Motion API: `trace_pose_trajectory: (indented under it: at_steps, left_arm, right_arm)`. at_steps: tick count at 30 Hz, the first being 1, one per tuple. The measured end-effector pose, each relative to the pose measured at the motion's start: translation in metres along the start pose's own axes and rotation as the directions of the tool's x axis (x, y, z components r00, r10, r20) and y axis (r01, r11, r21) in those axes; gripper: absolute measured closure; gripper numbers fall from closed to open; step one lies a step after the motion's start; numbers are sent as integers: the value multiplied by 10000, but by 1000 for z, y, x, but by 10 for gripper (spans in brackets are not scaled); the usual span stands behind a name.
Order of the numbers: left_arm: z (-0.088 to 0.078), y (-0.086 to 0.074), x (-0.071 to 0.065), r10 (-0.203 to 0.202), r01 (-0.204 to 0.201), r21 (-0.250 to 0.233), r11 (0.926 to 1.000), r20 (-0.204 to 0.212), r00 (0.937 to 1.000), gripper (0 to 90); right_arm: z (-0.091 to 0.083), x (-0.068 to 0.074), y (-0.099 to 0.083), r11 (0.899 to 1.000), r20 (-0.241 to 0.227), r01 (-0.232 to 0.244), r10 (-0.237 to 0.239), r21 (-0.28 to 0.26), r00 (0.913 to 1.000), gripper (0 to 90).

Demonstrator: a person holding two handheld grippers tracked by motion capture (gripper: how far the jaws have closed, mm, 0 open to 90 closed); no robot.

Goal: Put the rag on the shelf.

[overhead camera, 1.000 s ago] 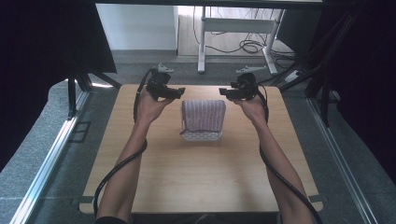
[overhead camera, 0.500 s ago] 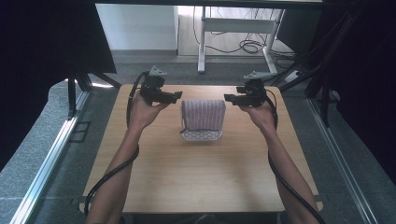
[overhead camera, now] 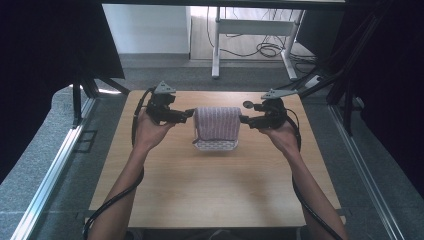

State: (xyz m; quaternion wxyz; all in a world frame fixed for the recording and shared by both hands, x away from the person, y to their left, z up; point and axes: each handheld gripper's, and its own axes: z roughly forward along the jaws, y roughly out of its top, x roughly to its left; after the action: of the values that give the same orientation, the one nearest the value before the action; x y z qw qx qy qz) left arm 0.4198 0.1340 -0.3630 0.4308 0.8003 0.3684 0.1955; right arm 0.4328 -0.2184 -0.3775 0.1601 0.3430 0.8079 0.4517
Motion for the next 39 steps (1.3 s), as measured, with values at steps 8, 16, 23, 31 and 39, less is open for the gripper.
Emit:
trace_pose_trajectory:
  at_steps: [8, 16, 23, 31, 39]
  left_arm:
    - [-5, -11, -13, 322, -322, 37, 9995, 56, 9995, 128]
    - [-13, -26, -26, 602, -601, -65, 9982, 163, 9981, 119]
    - [-22, -44, -38, 712, -710, -137, 9974, 145, 9974, 117]
    - [-16, -79, -51, 701, -702, 116, 9975, 135, 9974, 117]
    - [1, -120, -72, 877, -875, 601, 9944, -8, 9961, 117]
  right_arm:
    - [-6, 8, -9, 10000, -222, 42, -41, 56, 9997, 152]
    - [-12, 20, -20, 9999, -358, 130, -128, 36, 9993, 134]
    - [-14, 31, -42, 9993, -511, 157, -140, 334, 9986, 88]
    - [-10, 42, -68, 9975, -573, 245, -207, 661, 9981, 48]
    - [2, 51, -100, 9961, -742, 195, -131, 861, 9972, 44]
